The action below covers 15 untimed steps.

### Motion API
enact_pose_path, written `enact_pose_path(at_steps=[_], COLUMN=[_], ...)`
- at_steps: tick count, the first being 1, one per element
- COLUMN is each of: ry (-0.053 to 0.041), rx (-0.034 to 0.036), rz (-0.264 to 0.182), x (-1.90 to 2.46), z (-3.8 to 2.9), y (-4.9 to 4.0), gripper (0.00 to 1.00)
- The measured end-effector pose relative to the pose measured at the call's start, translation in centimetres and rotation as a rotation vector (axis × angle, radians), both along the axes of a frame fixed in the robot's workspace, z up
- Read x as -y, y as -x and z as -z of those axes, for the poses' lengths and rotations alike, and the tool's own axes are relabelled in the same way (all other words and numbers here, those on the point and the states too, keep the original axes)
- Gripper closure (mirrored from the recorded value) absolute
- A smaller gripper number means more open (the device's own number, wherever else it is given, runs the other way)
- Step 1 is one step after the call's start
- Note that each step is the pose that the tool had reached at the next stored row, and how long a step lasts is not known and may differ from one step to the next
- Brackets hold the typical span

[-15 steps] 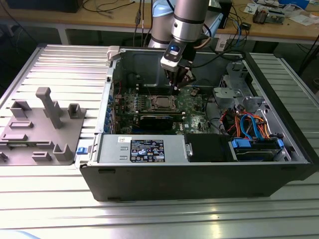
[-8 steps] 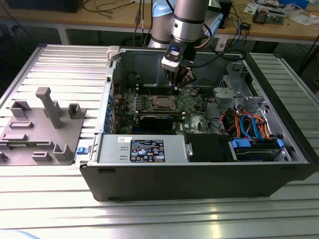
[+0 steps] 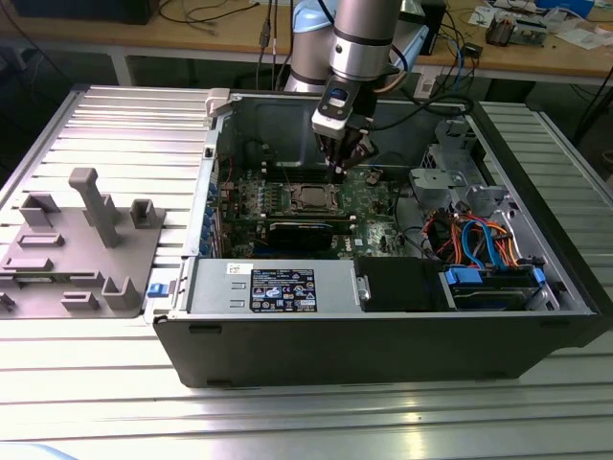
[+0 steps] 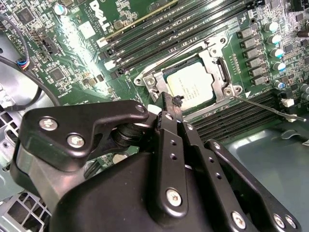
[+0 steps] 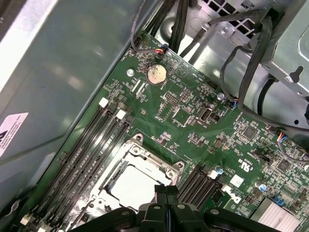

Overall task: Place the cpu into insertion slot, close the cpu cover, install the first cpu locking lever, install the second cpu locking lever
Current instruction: 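Install the first cpu locking lever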

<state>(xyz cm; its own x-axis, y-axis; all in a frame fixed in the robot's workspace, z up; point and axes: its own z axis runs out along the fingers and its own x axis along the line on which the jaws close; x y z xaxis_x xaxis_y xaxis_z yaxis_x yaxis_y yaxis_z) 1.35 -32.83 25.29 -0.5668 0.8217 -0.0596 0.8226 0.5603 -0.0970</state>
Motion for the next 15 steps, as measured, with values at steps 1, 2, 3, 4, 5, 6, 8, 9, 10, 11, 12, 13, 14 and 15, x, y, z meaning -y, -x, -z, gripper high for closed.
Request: enact_pose_path(at_steps=[1,2,3,4,5,6,8,9,10,11,12,13,14,15], ry=[0.0000,0.0000,0.0000,0.0000,0.0000,0.0000,0.0000,0.0000,0.0000,0.0000,0.0000,0.0000,0.0000,0.0000], rx=[0.0000,0.0000,0.0000,0.0000,0.0000,0.0000,0.0000,0.0000,0.0000,0.0000,-0.0001,0.0000,0.0000,0.0000], rz=[-0.002,-0.003,-0.005,-0.007,-0.009,-0.010,-0.019,-0.022,-0.025,-0.028,-0.030,-0.034,-0.037,-0.040], x=[0.00,0.00,0.00,0.00,0.00,0.00,0.00,0.00,0.00,0.00,0.00,0.00,0.00,0.00], z=[0.00,0.00,0.00,0.00,0.00,0.00,0.00,0.00,0.00,0.00,0.00,0.00,0.00,0.00], y=[0.00,0.00,0.00,0.00,0.00,0.00,0.00,0.00,0.00,0.00,0.00,0.00,0.00,0.00], gripper=[0.89,0.89,0.89,0.89,0.89,0.89,0.89,0.89,0.89,0.89,0.89,0.89,0.89,0.89])
